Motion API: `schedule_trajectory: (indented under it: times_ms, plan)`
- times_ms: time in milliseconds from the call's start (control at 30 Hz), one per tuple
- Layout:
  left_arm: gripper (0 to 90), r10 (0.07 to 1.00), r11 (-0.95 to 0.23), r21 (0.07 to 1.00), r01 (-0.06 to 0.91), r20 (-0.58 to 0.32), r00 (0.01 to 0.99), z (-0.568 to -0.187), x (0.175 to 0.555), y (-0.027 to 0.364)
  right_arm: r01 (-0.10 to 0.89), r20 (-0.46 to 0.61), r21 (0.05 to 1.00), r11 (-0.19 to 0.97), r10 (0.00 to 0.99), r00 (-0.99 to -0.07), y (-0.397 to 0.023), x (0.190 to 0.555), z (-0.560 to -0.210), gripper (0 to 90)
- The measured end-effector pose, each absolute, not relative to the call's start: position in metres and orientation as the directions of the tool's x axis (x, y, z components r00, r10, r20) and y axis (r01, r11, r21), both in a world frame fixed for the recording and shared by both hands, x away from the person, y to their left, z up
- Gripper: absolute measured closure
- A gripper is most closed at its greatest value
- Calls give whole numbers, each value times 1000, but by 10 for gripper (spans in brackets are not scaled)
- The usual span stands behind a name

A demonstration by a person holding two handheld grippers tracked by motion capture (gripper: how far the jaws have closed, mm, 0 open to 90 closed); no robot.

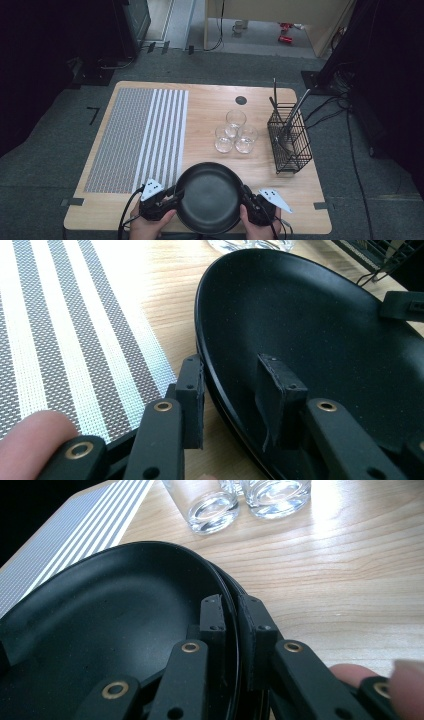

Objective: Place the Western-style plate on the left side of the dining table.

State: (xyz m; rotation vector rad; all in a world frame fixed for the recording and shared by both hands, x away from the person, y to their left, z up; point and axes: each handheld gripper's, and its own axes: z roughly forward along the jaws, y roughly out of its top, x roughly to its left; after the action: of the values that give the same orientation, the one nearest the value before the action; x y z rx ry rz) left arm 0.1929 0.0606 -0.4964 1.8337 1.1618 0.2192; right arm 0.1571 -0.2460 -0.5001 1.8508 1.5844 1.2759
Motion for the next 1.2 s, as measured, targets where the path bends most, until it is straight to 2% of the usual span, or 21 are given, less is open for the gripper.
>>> schedule_trajectory:
  times_ms: [1200]
  plan:
    - [658, 787, -134, 788, 600, -284, 549, -489, 193, 73, 604, 417, 749, -272, 902, -110, -240, 166, -503, 821]
